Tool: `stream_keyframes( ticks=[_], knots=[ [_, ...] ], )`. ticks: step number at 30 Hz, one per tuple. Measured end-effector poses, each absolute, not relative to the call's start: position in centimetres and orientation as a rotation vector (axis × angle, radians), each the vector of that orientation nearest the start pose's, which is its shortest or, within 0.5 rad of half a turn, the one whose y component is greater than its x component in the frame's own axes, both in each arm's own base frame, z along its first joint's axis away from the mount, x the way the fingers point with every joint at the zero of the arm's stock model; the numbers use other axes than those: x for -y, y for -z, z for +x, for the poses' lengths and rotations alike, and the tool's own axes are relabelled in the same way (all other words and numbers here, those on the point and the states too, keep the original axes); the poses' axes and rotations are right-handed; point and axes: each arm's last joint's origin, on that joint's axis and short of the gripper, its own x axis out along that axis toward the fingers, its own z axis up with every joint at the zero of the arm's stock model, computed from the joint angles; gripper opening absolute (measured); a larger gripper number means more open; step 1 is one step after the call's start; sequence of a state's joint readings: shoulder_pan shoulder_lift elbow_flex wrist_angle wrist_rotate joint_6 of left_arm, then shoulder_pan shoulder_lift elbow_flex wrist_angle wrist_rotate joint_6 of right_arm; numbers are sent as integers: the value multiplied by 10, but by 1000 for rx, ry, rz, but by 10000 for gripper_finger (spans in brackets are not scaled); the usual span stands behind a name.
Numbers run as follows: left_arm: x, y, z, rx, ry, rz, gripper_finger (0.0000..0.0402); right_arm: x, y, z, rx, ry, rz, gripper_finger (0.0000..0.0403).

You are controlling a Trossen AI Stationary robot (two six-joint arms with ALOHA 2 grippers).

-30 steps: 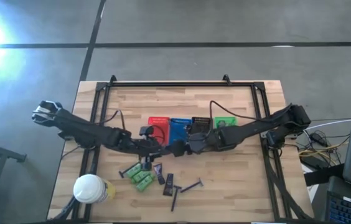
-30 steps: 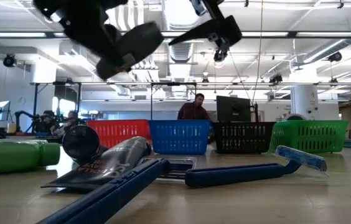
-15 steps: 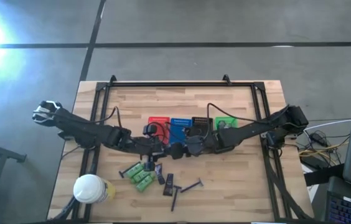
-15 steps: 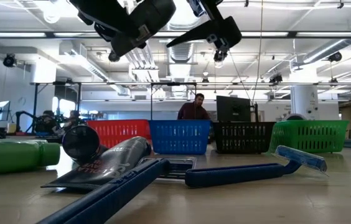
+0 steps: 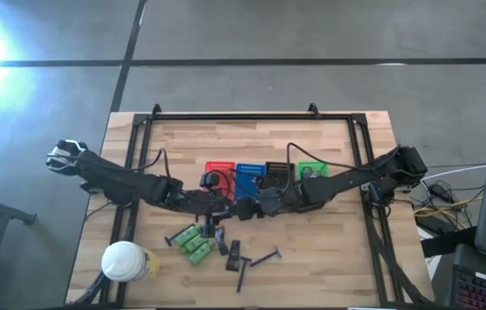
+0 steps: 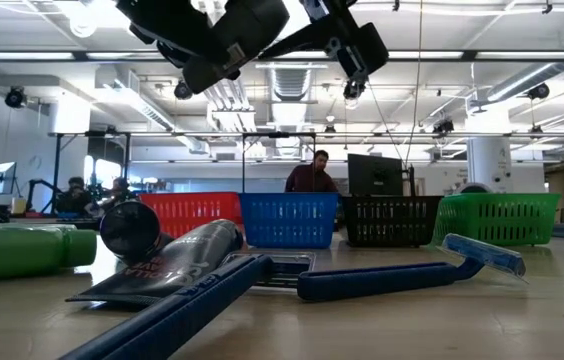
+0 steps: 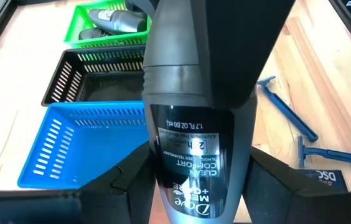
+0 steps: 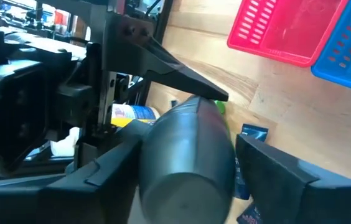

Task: Pick & Place Travel size toiletries
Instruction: Put the black deodorant into the green bin

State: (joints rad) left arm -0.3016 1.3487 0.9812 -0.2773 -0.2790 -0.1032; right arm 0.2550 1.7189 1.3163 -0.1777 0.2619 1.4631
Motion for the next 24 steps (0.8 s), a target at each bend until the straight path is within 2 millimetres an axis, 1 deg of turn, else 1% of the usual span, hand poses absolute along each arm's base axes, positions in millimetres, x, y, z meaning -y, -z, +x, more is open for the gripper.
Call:
stream_keyframes(
  ticks=[2,3,4,8,10,14,17,20,22,24],
  knots=[
    [78,-271,278,-613,-9,86,201,-91,-272,377,-444,408,1273,211],
    [78,-271,278,-614,-9,85,211,-91,-272,377,-444,407,1271,198],
    [78,-271,278,-614,-11,80,223,-91,-271,377,-448,406,1265,194],
    [78,-272,275,-623,-19,58,285,-90,-263,371,-533,468,1222,194],
    [77,-271,273,-644,-28,40,310,-90,-261,365,-582,512,1201,194],
    [74,-271,263,-709,-48,20,344,-94,-267,348,-614,597,1161,194],
    [71,-269,253,-786,-71,9,352,-100,-277,323,-571,737,1113,194],
    [68,-264,242,-831,-89,-5,352,-110,-287,284,-468,938,1067,194],
    [66,-261,235,-833,-102,-27,351,-118,-286,256,-429,1083,1038,194],
    [64,-257,229,-831,-110,-44,351,-121,-282,235,-450,1224,991,194]
  ],
)
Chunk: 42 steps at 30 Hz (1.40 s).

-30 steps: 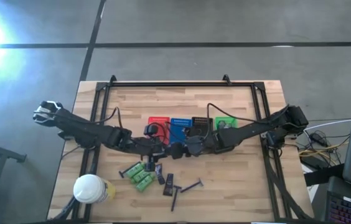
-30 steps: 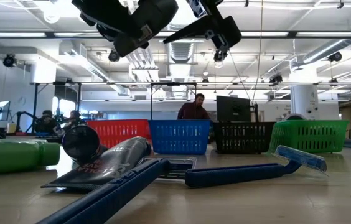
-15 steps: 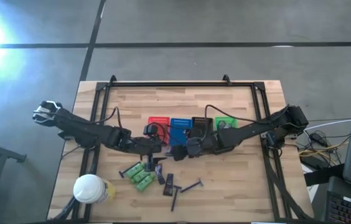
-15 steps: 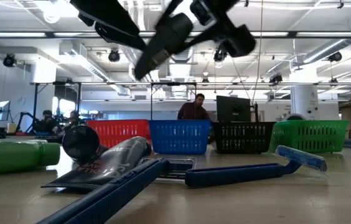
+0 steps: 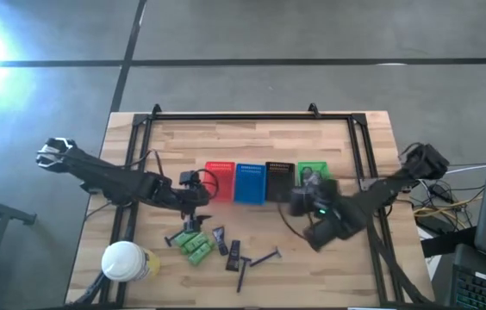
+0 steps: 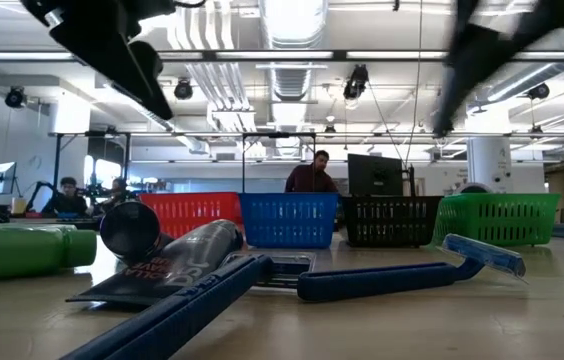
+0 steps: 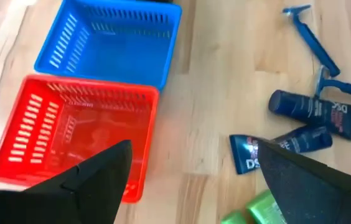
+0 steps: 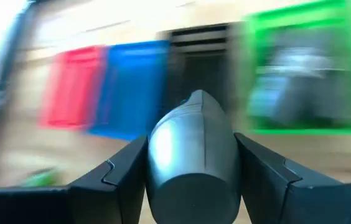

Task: Pick & Place Travel size toiletries
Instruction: Put the black deodorant into the green bin, then put the green shampoo into the red bin

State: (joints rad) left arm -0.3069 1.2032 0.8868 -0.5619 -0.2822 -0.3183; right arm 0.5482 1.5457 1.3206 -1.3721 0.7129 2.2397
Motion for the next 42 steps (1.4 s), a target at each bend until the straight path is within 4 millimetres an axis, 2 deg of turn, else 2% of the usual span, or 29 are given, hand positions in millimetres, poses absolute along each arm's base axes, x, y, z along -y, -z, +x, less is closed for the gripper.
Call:
stream_keyframes(
  ticks=[3,7,13,19,22,26,42],
  knots=[
    [61,-253,222,-806,-123,-67,351,-118,-272,224,-573,1385,846,194],
    [59,-248,214,-796,-142,-100,351,-101,-259,228,-611,1450,753,194],
    [56,-249,207,-778,-151,-135,351,-70,-230,219,-753,1618,712,194],
    [56,-251,206,-766,-148,-135,351,-52,-207,213,-705,1523,847,194],
    [56,-251,206,-767,-146,-132,351,-47,-199,212,-679,1484,873,194],
    [56,-251,206,-767,-146,-131,351,-44,-194,208,-668,1518,852,200],
    [56,-251,206,-767,-147,-132,351,-41,-188,209,-725,1496,828,338]
  ],
)
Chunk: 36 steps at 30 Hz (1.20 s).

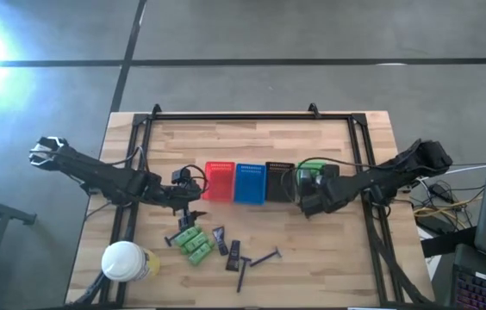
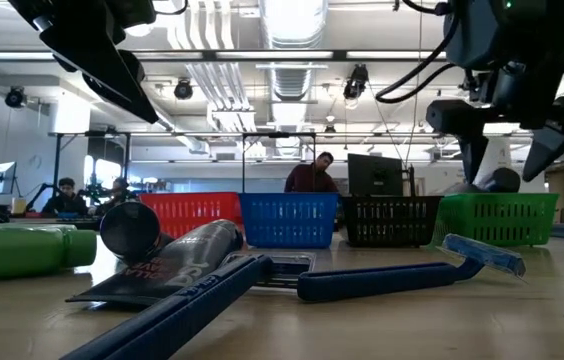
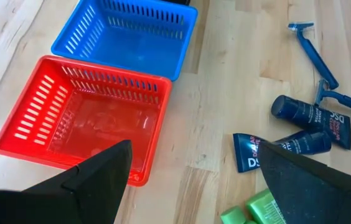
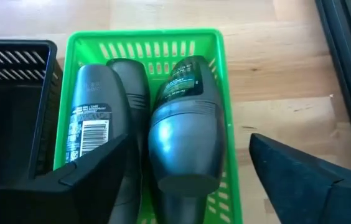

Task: Pick & Place Travel size toiletries
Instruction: Put the green shampoo into the red bin

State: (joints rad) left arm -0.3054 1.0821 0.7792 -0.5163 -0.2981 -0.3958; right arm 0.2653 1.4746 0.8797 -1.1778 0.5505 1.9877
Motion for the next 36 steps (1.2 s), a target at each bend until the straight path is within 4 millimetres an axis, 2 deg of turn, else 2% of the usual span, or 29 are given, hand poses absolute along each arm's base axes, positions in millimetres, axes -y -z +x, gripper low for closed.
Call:
stream_keyframes(
  ticks=[3,5,8,10,18,25,32,36],
  knots=[
    [56,-251,206,-772,-134,-136,351,-44,-196,215,-740,1449,825,358],
    [58,-250,205,-798,-62,-142,351,-47,-203,220,-761,1401,807,366],
    [60,-246,201,-887,30,-150,351,-51,-220,230,-794,1302,776,368],
    [59,-240,196,-969,25,-152,351,-54,-232,236,-814,1246,772,368],
    [63,-196,187,-1242,-70,-318,351,-61,-266,252,-857,1088,809,368],
    [90,-167,191,-1293,-70,-387,351,-62,-265,253,-867,1094,789,368],
    [119,-164,188,-1216,-135,-279,351,-62,-260,250,-880,1108,772,368],
    [127,-164,187,-1158,-211,-272,351,-62,-255,248,-890,1118,753,368]
  ],
)
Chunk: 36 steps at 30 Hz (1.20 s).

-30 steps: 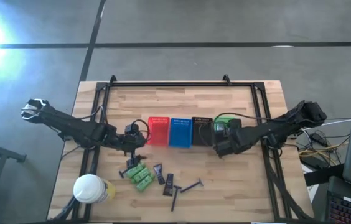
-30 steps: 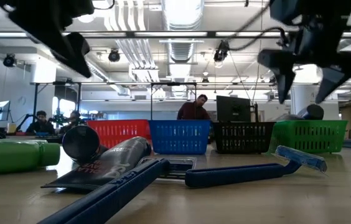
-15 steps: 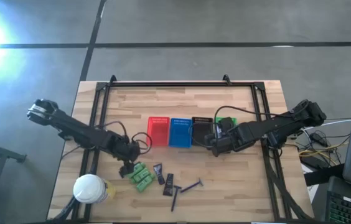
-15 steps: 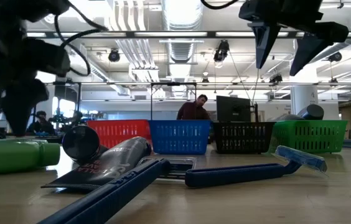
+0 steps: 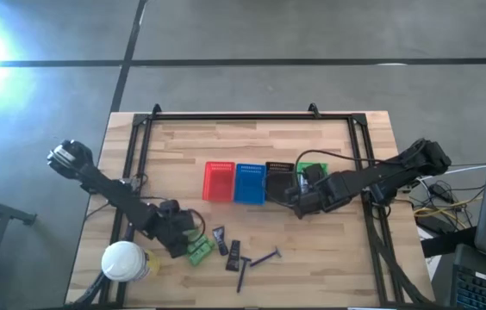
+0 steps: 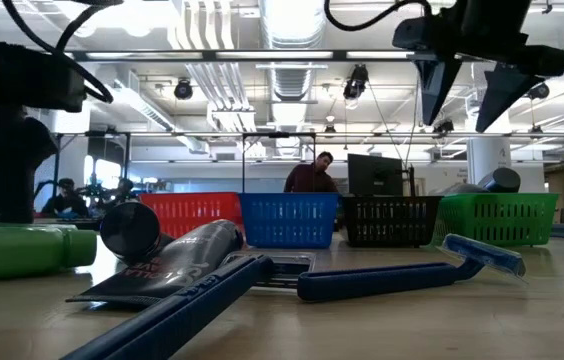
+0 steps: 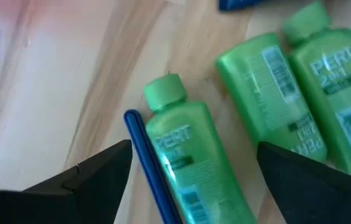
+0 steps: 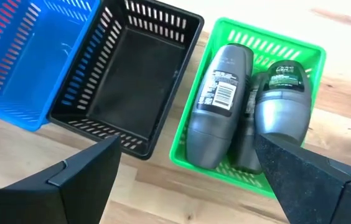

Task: Pick & Place Travel size toiletries
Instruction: Put the green shampoo into the red bin

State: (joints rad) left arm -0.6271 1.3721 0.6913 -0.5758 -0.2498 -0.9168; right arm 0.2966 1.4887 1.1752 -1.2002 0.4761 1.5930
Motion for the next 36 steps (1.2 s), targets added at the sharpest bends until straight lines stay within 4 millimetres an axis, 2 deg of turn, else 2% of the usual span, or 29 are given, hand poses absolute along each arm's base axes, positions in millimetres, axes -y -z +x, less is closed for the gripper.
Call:
stream_keyframes(
  ticks=[7,12,21,27,30,36],
  knots=[
    [131,-151,189,-1197,-268,-311,337,-61,-245,244,-915,1135,720,368],
    [139,-149,190,-1213,-273,-348,304,-60,-240,242,-932,1139,701,368],
    [150,-143,189,-1216,-247,-289,244,-60,-231,237,-955,1149,676,368],
    [145,-152,186,-1190,-264,-256,213,-60,-230,237,-959,1148,671,368],
    [143,-161,186,-1136,-278,-245,209,-60,-232,238,-956,1142,674,368],
    [141,-163,185,-1130,-258,-183,209,-60,-231,238,-955,1143,676,368]
  ],
)
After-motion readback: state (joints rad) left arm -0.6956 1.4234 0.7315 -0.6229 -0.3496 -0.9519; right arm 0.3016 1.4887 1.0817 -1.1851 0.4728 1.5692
